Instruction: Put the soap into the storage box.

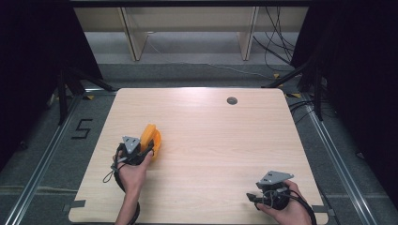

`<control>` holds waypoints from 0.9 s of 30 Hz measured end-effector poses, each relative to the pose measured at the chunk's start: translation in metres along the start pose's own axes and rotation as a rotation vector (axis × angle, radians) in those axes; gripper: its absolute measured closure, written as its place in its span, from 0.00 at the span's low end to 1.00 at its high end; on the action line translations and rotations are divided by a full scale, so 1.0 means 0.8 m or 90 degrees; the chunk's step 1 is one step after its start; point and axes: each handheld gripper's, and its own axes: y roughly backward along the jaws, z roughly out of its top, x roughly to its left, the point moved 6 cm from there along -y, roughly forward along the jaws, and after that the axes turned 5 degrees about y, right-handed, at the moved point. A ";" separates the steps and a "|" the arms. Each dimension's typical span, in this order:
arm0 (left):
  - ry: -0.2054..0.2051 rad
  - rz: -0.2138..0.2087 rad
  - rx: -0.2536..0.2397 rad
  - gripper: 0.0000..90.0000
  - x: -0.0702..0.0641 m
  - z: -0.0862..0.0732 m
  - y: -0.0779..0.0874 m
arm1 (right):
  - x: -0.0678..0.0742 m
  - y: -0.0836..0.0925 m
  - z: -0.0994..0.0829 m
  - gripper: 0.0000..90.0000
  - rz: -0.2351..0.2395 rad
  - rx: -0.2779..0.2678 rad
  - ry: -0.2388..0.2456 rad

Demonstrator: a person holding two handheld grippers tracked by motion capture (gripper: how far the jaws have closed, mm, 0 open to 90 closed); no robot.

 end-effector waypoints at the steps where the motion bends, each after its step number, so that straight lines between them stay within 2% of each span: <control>1: 0.000 0.000 0.000 0.55 0.000 0.000 0.000 | 0.000 0.000 0.000 0.50 0.000 0.000 0.000; 2: -0.006 0.003 0.000 0.53 0.000 0.002 0.002 | 0.000 0.000 0.000 0.50 0.002 0.001 -0.002; 7: -0.006 0.001 -0.002 0.45 -0.001 0.003 0.008 | -0.001 -0.001 0.000 0.50 -0.005 -0.001 0.007; 10: -0.007 -0.014 -0.005 0.40 -0.002 0.003 0.012 | -0.001 -0.001 -0.001 0.50 -0.004 0.000 0.007; 11: 0.002 -0.030 -0.014 0.38 -0.003 0.003 0.013 | -0.001 -0.001 -0.001 0.50 -0.004 0.000 0.007; 19: 0.009 -0.023 -0.025 0.34 0.003 0.001 0.023 | -0.001 -0.001 -0.001 0.50 -0.004 0.001 0.006; 27: 0.019 -0.023 -0.048 0.32 0.008 0.004 0.047 | -0.001 -0.001 -0.001 0.50 -0.004 0.002 0.005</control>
